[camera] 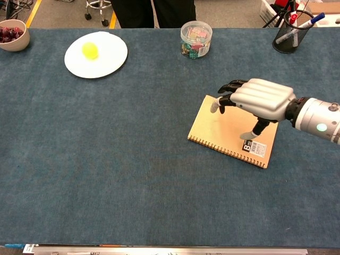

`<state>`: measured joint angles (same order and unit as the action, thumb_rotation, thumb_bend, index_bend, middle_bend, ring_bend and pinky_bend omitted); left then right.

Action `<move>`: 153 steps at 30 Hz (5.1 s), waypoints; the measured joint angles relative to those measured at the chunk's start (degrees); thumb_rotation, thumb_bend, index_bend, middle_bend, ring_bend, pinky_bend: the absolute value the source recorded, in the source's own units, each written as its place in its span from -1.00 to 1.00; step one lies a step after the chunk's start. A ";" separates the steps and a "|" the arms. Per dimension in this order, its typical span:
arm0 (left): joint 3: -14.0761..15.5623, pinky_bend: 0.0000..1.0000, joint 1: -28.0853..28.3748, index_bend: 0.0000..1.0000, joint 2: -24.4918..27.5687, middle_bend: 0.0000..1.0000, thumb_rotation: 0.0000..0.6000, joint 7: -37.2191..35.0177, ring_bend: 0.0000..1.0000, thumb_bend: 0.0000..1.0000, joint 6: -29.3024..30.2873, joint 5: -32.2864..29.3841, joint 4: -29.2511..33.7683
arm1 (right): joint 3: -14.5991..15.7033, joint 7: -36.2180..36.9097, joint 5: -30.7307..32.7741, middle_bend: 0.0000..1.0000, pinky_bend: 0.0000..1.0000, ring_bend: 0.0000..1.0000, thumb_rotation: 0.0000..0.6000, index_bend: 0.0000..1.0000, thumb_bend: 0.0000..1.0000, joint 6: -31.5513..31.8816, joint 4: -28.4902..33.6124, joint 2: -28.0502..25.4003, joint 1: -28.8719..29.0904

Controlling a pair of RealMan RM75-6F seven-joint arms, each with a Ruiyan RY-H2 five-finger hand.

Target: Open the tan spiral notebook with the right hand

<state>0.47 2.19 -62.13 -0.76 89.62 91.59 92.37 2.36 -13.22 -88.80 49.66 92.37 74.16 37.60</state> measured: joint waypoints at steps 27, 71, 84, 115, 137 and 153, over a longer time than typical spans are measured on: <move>0.12 -0.64 0.27 -0.60 0.31 -0.73 1.00 1.44 -0.72 -0.20 -0.07 1.06 1.77 | 8.90 5.29 -13.52 -0.94 -0.83 -1.00 1.00 -1.00 -1.00 11.90 -16.26 3.28 -8.30; 0.10 -0.64 -0.33 -0.60 0.53 -0.73 1.00 -0.57 -0.72 -0.21 0.33 0.69 0.49 | 2.15 -2.20 -7.16 -0.87 -0.83 -1.00 1.00 -1.00 -1.00 5.86 -11.56 12.14 -5.32; 0.09 -0.64 -0.35 -0.60 0.67 -0.72 1.00 -0.28 -0.72 -0.21 0.52 0.94 0.88 | 1.76 6.16 -8.55 -0.68 -0.83 -0.99 1.00 -0.95 -1.00 5.57 -6.85 6.37 -2.11; 0.18 -0.64 -1.39 -0.60 1.76 -0.73 1.00 0.14 -0.72 -0.20 1.66 0.78 1.81 | -5.06 4.83 3.97 -0.54 -0.83 -0.92 1.00 -0.87 -1.00 -11.49 -13.32 17.38 11.13; 0.08 -0.64 -1.18 -0.60 1.40 -0.73 1.00 -0.06 -0.72 -0.20 1.21 0.93 1.37 | -2.88 3.83 7.04 -0.50 -0.83 -0.92 1.00 -0.87 -0.99 -9.24 -14.27 13.95 9.15; -0.08 -0.64 -0.30 -0.60 0.81 -0.73 1.00 0.62 -0.72 -0.20 0.10 1.10 1.49 | 1.61 10.00 -0.06 -0.59 -0.83 -0.92 1.00 -0.88 -1.00 4.87 -11.05 1.14 1.01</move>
<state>0.39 1.90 -61.32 -0.15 89.72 92.68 93.86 3.97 -3.22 -88.86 54.53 81.32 75.30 38.61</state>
